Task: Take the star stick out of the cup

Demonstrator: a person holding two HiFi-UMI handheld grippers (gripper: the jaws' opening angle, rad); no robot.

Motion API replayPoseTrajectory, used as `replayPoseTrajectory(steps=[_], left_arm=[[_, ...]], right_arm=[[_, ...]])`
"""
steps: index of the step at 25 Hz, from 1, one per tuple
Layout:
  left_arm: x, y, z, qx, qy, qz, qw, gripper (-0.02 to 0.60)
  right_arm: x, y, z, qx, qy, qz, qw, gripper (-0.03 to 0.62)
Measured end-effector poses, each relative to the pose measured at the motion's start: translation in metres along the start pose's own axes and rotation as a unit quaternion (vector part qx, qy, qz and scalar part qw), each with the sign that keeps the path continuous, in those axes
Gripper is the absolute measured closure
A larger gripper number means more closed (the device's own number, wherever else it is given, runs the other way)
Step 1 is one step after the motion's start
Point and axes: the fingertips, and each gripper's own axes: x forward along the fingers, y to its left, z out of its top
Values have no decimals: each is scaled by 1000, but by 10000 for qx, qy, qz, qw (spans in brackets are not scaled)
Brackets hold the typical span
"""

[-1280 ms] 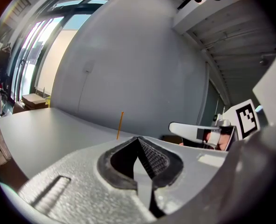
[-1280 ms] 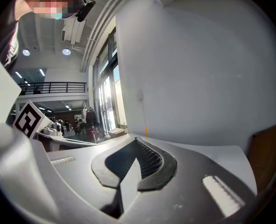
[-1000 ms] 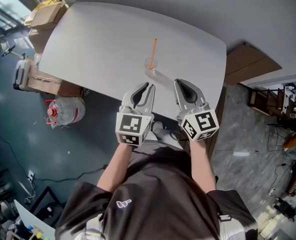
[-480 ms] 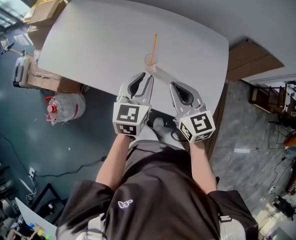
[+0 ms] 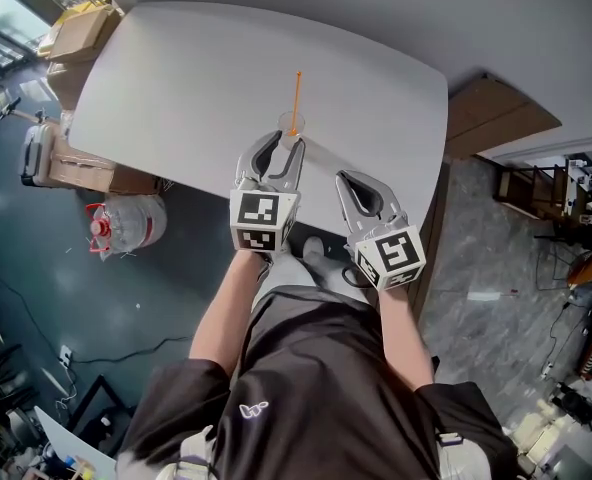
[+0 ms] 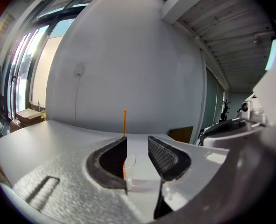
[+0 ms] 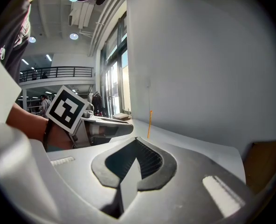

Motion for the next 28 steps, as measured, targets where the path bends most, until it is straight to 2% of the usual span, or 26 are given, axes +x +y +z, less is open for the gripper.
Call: replayPoseTrajectory(steps=[5,14,19,28], left_arm=[[18,6,3,-22,-38,96,9999,433],[53,6,-5,145,224,95,9996,433],[67,21,-17,-52,288,194,9994,453],[90,24,-24,127,457,121,9988,457]], right_arm=[[-3,-1,8,-95,-54,-25,9999,588],[-17,-8,15,-77,-141,-101,9998,588],[-18,-7,15,-42,-143,-173,9997,588],[-25,-8,20,-126,-96,-220,9996,588]])
